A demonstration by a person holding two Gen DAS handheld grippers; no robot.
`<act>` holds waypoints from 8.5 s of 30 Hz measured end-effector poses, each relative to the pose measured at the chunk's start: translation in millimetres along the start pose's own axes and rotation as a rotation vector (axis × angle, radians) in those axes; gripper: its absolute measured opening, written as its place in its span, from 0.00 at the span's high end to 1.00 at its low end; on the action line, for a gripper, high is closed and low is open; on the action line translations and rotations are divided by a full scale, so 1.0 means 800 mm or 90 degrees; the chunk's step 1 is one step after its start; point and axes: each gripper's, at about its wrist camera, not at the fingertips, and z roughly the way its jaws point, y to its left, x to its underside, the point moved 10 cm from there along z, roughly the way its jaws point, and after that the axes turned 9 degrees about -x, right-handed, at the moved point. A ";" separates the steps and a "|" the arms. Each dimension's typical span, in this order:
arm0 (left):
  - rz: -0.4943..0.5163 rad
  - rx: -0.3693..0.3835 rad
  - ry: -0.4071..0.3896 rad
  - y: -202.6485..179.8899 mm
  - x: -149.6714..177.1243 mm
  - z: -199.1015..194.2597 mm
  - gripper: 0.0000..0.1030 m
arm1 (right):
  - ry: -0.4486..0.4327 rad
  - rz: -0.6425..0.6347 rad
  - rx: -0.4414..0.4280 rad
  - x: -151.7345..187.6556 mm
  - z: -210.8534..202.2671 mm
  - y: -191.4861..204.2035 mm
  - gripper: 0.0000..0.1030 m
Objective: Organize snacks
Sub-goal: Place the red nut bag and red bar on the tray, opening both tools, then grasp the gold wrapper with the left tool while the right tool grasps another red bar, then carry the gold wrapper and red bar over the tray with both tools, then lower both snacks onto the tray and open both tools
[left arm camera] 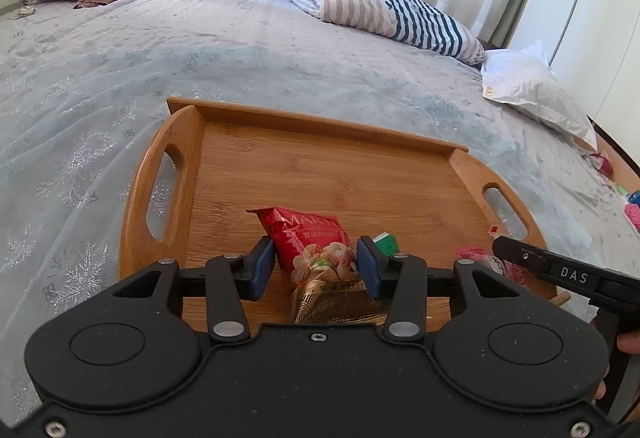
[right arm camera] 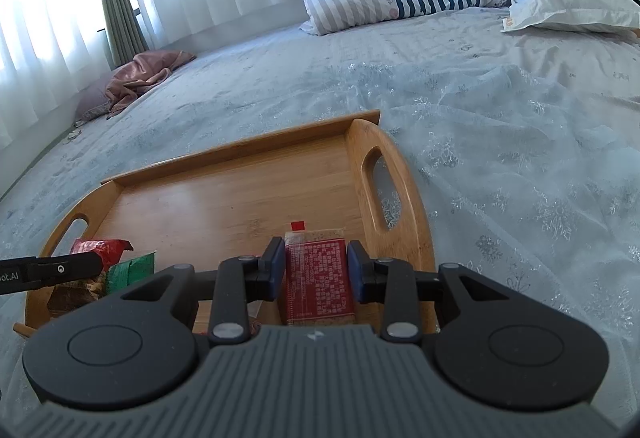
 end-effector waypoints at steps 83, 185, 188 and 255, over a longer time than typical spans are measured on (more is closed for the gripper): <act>-0.013 -0.034 0.011 0.013 0.133 -0.110 0.65 | -0.063 -0.077 0.031 0.141 -0.137 0.055 0.61; -0.005 -0.093 -0.077 0.039 0.008 -0.081 0.70 | -0.073 -0.003 -0.076 -0.011 -0.065 0.086 0.72; 0.000 -0.103 -0.072 0.038 0.006 -0.070 0.70 | -0.061 -0.004 -0.081 -0.011 -0.047 0.091 0.72; 0.011 -0.122 -0.038 0.034 0.018 -0.021 0.41 | -0.022 -0.059 -0.057 0.013 0.009 0.103 0.47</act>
